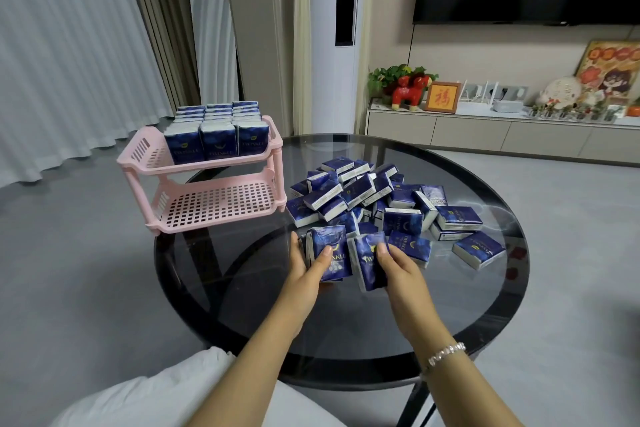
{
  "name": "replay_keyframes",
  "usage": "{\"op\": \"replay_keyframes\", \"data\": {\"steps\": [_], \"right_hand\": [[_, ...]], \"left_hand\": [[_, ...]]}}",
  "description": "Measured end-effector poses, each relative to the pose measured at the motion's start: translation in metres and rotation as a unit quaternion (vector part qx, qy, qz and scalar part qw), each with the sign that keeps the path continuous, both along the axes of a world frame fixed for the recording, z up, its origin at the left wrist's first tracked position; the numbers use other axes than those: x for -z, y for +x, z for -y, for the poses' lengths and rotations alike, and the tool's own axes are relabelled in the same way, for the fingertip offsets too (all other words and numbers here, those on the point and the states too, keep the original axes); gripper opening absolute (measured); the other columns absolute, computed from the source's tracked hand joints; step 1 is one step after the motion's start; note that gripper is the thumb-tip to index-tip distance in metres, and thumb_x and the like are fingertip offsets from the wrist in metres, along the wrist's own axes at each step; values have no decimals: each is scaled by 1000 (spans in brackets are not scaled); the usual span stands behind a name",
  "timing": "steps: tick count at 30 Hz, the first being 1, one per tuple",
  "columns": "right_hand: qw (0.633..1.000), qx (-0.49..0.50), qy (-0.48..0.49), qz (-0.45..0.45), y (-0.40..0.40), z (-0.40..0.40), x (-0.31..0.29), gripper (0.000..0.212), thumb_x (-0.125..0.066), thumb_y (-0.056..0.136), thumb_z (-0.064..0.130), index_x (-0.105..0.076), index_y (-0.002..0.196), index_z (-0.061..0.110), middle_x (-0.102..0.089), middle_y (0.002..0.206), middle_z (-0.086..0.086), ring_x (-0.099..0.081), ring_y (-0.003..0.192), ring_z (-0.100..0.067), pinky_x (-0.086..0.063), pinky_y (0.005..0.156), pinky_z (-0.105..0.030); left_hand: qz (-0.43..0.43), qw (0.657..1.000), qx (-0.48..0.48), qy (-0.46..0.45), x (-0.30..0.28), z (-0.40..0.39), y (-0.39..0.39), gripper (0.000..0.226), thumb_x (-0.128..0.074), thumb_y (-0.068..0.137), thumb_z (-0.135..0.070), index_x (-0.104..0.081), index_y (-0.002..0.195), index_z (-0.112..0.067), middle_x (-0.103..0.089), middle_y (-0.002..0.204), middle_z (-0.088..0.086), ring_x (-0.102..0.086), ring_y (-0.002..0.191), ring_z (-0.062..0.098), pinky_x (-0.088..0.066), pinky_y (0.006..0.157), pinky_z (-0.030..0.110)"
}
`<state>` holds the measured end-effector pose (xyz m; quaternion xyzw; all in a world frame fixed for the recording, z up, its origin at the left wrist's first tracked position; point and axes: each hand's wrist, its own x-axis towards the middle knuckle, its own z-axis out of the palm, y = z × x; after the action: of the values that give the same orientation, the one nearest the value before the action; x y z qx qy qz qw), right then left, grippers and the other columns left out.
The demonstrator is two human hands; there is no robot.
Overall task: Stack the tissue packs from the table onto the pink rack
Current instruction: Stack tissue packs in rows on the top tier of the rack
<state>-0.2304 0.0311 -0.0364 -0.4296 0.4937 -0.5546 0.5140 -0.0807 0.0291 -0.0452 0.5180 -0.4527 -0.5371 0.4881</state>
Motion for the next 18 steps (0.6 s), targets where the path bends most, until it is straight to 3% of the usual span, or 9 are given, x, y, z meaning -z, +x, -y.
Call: {"op": "replay_keyframes", "data": {"steps": [2, 4, 8, 10, 12, 15, 18], "right_hand": [[998, -6, -9, 58, 9, -1, -4, 21, -48, 96, 22, -67, 98, 12, -71, 95, -4, -64, 90, -18, -48, 85, -31], [996, -19, -28, 77, 19, 0, -6, 21, -48, 96, 19, -64, 104, 10, -70, 104, -8, -64, 97, -20, -49, 90, -33], [997, -36, -52, 41, 36, 0, -7, 19, -46, 97, 20, -61, 107, 18, -70, 99, 7, -65, 90, -5, -50, 80, -18], [997, -53, -47, 10, 38, 2, -3, 26, -47, 97, 26, -57, 119, 19, -68, 110, 4, -64, 102, -8, -49, 89, -24], [993, -104, -13, 49, 34, 8, -2, 36, -50, 95, 26, -50, 131, 20, -63, 123, -1, -60, 113, -14, -45, 101, -35], [959, -226, 48, 165, 21, 20, -8, 52, -55, 90, 16, -40, 139, 17, -60, 130, -8, -58, 119, -21, -46, 100, -37], [935, -314, 57, 155, 8, 28, -10, 63, -63, 83, 6, -37, 140, 18, -57, 131, -11, -60, 115, -22, -54, 88, -30]], "left_hand": [[-4, 1000, 11, -5, -2, -1, -1, 106, -67, 68, -67, 1, 147, -47, -32, 152, -15, -40, 134, 11, -30, 114, 38], [-3, 1000, 22, -12, 0, -1, -2, 91, -56, 83, -54, 6, 148, -43, -28, 152, -16, -35, 136, 8, -30, 108, 25], [-2, 999, 41, -18, 4, 1, -2, 91, -49, 74, -59, 4, 146, -45, -35, 150, -11, -49, 125, 6, -46, 90, 19], [15, 998, 47, -27, -1, -1, 0, 85, -49, 81, -51, 6, 146, -42, -34, 146, -14, -49, 118, 0, -46, 75, 6], [36, 998, 48, -29, -6, -4, 5, 80, -49, 92, -39, 9, 147, -41, -34, 141, -18, -42, 120, -2, -40, 69, -2], [47, 997, 61, -29, -9, -3, 20, 79, -51, 92, -36, 4, 147, -43, -35, 142, -20, -38, 126, -1, -31, 87, 5], [95, 991, 99, -13, -11, -3, 37, 96, -64, 83, -45, 8, 147, -44, -33, 139, -26, -32, 132, 0, -23, 106, 22]]}}
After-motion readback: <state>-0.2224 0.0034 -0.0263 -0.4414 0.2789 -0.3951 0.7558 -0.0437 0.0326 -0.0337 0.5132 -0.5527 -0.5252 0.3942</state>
